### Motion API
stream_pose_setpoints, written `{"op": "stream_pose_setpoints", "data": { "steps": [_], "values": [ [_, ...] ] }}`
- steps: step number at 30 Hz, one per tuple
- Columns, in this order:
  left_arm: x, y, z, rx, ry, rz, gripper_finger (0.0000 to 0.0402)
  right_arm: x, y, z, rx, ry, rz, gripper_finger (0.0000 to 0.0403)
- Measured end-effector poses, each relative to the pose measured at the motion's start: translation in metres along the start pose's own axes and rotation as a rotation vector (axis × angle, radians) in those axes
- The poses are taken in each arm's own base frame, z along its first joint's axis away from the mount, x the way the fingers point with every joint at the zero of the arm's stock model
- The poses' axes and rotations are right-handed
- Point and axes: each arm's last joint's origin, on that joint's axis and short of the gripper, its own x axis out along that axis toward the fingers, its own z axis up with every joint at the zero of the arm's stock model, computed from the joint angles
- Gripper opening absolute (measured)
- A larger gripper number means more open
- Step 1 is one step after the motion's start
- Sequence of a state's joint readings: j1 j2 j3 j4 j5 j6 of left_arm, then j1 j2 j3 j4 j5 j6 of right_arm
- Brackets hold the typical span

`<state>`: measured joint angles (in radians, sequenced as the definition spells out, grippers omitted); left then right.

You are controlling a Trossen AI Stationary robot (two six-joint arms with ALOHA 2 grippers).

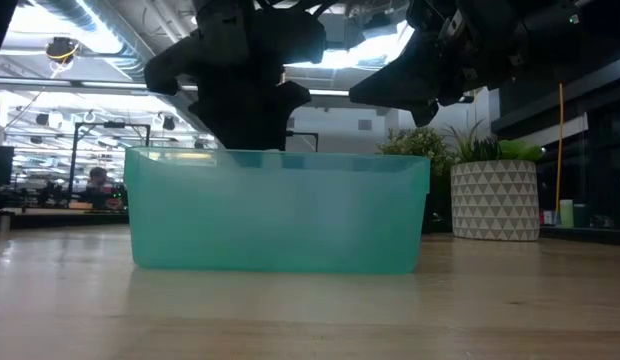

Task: Pick and place pill bottles into a basket
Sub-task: Put the white pill bottle into the green bin

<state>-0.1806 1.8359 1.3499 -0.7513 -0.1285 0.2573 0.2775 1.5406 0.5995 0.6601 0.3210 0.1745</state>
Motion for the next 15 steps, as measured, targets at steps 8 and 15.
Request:
{"op": "stream_pose_setpoints", "data": {
  "steps": [8, 15],
  "values": [
    [0.0, 0.0003, -0.0001, -0.001, 0.002, 0.008, 0.0185, 0.0, 0.0, 0.0, 0.0, 0.0, 0.0, 0.0007],
    [0.0, 0.0002, -0.0001, 0.012, 0.002, 0.007, 0.0188, 0.0, 0.0, 0.0, 0.0, 0.0, 0.0, 0.0007]
  ]
}}
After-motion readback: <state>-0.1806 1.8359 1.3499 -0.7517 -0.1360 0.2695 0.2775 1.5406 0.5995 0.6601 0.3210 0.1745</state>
